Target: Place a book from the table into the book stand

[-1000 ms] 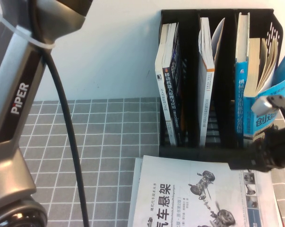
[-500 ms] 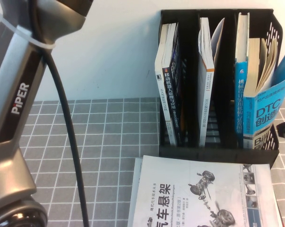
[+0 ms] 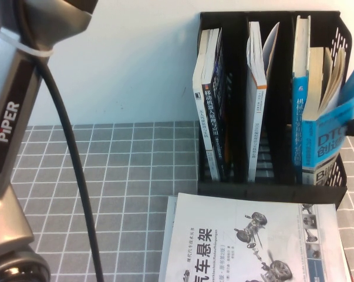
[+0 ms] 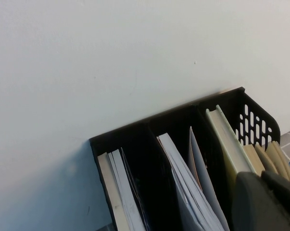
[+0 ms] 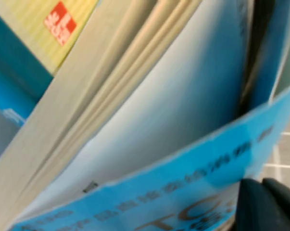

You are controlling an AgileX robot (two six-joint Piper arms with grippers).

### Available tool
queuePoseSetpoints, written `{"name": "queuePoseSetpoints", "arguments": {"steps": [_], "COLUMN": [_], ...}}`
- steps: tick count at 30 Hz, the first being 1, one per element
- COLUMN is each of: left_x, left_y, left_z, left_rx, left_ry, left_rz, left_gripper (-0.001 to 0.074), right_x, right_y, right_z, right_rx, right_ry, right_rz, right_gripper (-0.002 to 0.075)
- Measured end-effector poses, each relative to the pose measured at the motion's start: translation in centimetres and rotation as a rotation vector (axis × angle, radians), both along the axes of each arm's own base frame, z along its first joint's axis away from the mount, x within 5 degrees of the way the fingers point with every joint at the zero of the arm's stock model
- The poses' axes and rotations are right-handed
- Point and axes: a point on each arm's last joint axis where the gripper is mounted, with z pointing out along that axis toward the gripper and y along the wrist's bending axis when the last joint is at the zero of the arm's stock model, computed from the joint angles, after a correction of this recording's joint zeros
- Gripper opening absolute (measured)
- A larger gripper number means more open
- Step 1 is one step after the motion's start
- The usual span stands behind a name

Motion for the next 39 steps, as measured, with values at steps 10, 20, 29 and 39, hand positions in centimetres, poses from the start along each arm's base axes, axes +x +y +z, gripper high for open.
{"name": "queuePoseSetpoints", "arguments": {"steps": [10, 20, 29, 39], "left_x": [0.0, -0.1, -0.1, -0.7], "left_y": [-0.1, -0.2, -0.2, 0.6], "left_z": [0.0, 0.0, -0.1, 0.7], "left_rx": [-0.004, -0.012, 0.005, 0.037], "left_ry": [0.005, 0.002, 0.004, -0.030], "left_rz": [-0.008, -0.017, -0.027, -0.029], "left_gripper": [-0.0003, -0.0003, -0.0003, -0.0003], "right_x": [0.4, 5.5, 5.0, -4.4], "right_y": [4.3, 5.1, 4.6, 5.4], "right_z": [-0.1, 0.7, 4.9, 11.5], "right_rx": [-0.005, -0.039, -0.045, -0.004], "right_ry": [-0.106, -0.183, -0.284, -0.236], "right_rz": [0.073, 0.064, 0.098, 0.460], "right_gripper": [-0.0003, -0.0002, -0.0002, -0.0003]}}
